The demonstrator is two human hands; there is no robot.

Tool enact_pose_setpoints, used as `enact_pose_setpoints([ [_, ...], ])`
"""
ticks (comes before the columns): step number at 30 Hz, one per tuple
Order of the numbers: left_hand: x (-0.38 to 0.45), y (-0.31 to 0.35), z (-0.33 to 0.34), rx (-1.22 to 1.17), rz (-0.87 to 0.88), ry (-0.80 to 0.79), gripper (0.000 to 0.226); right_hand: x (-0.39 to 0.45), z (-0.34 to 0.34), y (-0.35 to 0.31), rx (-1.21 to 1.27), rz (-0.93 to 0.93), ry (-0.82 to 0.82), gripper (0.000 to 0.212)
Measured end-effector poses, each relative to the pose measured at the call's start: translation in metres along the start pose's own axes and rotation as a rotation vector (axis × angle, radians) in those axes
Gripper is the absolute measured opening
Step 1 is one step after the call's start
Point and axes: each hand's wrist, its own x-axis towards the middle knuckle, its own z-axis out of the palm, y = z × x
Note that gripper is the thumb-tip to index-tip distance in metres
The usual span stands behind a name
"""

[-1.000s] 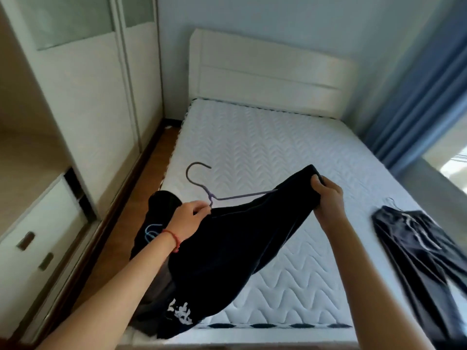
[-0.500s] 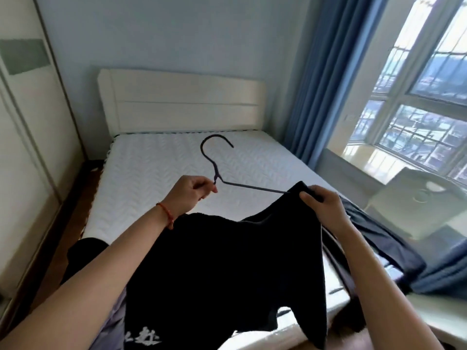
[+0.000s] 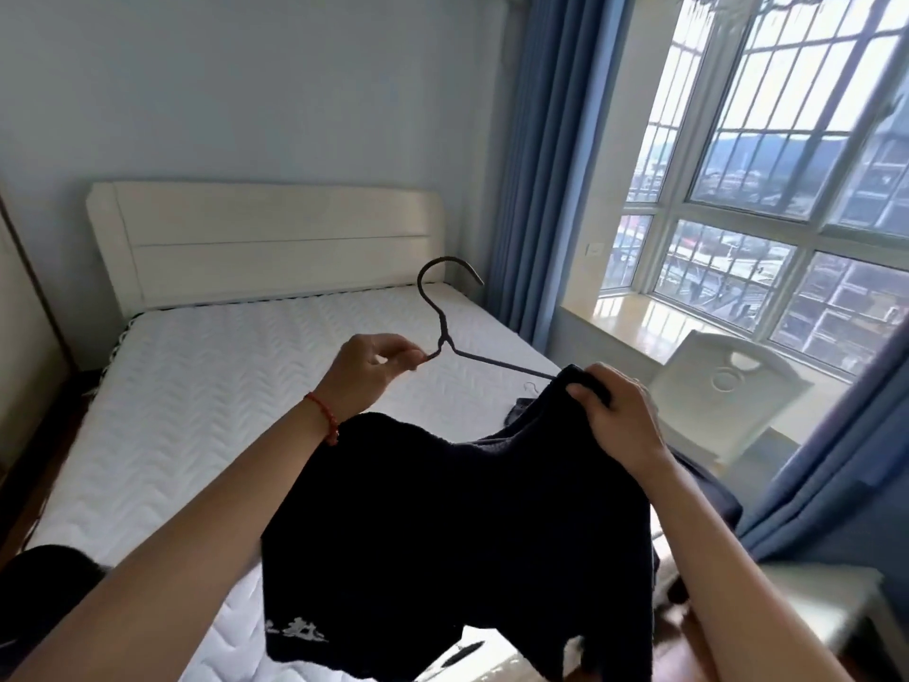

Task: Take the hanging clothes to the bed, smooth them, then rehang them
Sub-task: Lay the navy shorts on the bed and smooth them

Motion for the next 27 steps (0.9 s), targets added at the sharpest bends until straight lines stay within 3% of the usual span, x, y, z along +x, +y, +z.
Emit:
enact_pose_setpoints([
  [4,0.014,-0.040,-0.010,0.030,-0.040,0.174,0.008,0.014,-0.023,0.032,0.003,0.109,0.056,0.015],
  [8,0.032,-0.059,0.003,0.045,-0.094,0.015,0.016,0.031,-0.035,0.061,0.053,0.204,0.110,0.015],
  [12,0.077,-0.072,0.020,0.069,-0.055,0.035,0.040,0.053,-0.033,0.084,0.043,0.262,0.134,0.018],
  [16,0.121,-0.087,0.040,0.069,-0.027,0.030,0.040,0.073,-0.034,0.110,-0.013,0.306,0.160,0.013],
  [20,0.151,-0.086,0.068,0.101,0.005,-0.137,0.026,0.083,-0.032,0.134,-0.055,0.342,0.159,0.013],
  [23,0.161,-0.081,0.094,0.134,0.020,-0.252,0.018,0.088,-0.032,0.150,-0.051,0.354,0.129,0.027],
  [27,0.159,-0.085,0.132,0.180,0.026,-0.184,0.021,0.096,-0.033,0.180,-0.038,0.389,0.084,0.027],
])
